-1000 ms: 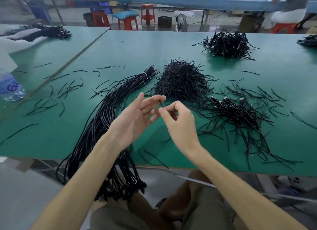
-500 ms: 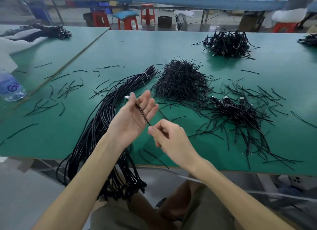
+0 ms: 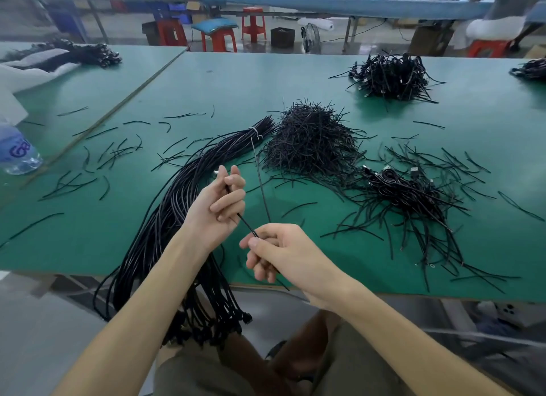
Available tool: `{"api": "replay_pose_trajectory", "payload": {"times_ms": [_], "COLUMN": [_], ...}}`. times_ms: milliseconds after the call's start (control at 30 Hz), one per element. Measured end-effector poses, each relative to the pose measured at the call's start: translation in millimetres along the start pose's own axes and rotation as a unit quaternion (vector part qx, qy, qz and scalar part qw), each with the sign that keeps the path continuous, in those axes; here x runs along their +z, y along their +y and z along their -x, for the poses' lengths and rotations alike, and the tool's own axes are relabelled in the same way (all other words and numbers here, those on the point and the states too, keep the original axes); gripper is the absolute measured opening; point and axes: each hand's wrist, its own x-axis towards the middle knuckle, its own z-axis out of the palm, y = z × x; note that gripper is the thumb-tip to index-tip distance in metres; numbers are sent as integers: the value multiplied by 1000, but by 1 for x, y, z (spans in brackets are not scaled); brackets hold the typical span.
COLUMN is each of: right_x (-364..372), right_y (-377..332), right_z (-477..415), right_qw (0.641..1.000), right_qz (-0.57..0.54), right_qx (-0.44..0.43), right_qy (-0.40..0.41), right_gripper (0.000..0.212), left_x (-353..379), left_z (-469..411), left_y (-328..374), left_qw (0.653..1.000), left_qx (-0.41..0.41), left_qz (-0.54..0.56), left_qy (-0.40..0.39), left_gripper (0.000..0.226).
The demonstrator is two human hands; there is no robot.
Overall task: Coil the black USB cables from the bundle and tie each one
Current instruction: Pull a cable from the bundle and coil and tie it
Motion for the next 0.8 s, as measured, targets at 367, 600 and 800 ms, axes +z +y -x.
{"api": "replay_pose_trajectory", "payload": {"times_ms": [367,600,800], "right_x": [-45,-55,-36], "right_y": [5,6,5], "right_z": [-8,-13,-14], "right_qw": [845,848,959], "right_qz": [529,515,274], "right_qx": [-22,-20,0], "right_qy": [68,125,74], "right_gripper": [15,17,12], "left_x": [-15,-17,-22], "left_z": [-5,-9,-8], "left_y": [6,3,10], "left_qw": [996,994,991], "left_qx": [49,65,83], "left_qz": [-32,-63,-34], "left_qy": [69,62,96], "left_gripper": [33,34,33]}}
